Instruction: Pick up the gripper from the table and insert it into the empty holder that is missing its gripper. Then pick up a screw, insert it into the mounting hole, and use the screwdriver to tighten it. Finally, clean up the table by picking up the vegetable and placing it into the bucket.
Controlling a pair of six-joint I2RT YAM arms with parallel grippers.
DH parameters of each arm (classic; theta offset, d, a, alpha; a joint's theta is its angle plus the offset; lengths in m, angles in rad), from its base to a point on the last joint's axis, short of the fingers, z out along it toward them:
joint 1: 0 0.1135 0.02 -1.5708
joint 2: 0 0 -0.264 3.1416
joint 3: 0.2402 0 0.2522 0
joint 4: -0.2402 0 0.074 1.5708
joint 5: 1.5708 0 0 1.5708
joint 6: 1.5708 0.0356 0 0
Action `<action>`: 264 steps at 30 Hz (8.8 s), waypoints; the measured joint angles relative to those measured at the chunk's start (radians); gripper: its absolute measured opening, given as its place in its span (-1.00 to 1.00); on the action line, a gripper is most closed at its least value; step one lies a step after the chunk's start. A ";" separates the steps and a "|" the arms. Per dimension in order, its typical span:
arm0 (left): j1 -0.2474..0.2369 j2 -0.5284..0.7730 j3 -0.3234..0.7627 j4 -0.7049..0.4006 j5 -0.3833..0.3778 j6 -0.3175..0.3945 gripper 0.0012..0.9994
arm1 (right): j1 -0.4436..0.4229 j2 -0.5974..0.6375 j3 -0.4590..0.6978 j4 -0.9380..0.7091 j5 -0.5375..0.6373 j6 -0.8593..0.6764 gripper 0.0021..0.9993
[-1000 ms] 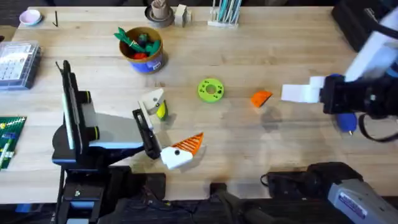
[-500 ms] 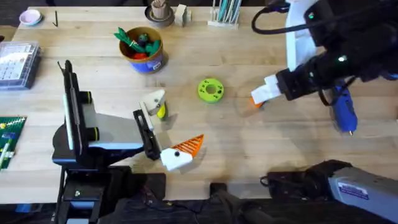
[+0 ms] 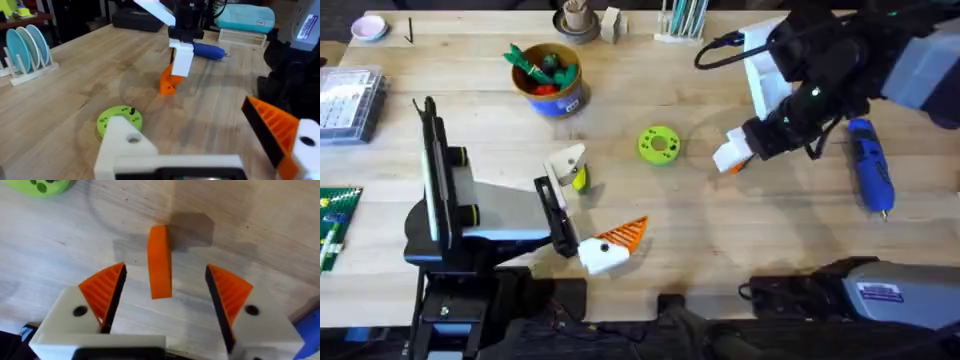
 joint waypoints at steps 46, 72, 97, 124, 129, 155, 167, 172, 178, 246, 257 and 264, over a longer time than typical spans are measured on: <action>0.000 0.000 0.000 0.000 0.000 0.000 0.99 | 0.000 -0.484 0.078 -0.087 -0.156 0.020 -0.99; 0.000 0.000 0.000 0.000 0.000 0.000 0.99 | 0.000 -0.318 -0.334 0.679 -1.101 0.398 -0.99; 0.000 0.000 -0.001 -0.022 0.141 0.000 0.99 | 0.145 0.104 -0.334 1.016 -1.483 0.503 -0.99; 0.001 0.000 -0.002 -0.023 0.153 0.007 0.99 | 0.146 0.104 -0.335 1.217 -1.391 0.732 -0.99; 0.003 0.000 -0.003 -0.023 0.148 0.007 0.99 | 0.158 0.104 -0.335 1.222 -1.373 0.784 -0.99; 0.034 0.000 -0.004 0.000 0.023 -0.016 0.99 | 0.260 0.108 -0.338 1.420 -1.170 1.059 -0.99; 0.026 0.001 -0.004 -0.005 0.050 -0.019 0.99 | 0.294 0.257 -0.338 1.740 -1.193 1.184 -0.99; 0.027 0.001 -0.004 -0.004 0.046 -0.020 0.99 | 0.301 0.256 -0.338 1.750 -1.188 1.199 -0.99; 0.030 0.001 -0.004 -0.002 0.036 -0.020 0.99 | 0.309 0.256 -0.338 1.766 -1.162 1.206 -0.99; 0.002 0.001 -0.004 -0.023 0.162 0.011 0.99 | 0.176 0.281 -0.340 1.815 -1.273 1.126 0.82; 0.002 0.001 -0.004 -0.023 0.162 0.011 0.99 | -0.081 0.281 -0.328 1.812 -1.237 0.935 0.83; 0.002 0.001 -0.004 -0.023 0.162 0.011 0.99 | -0.184 0.280 -0.214 1.794 -1.217 0.850 0.83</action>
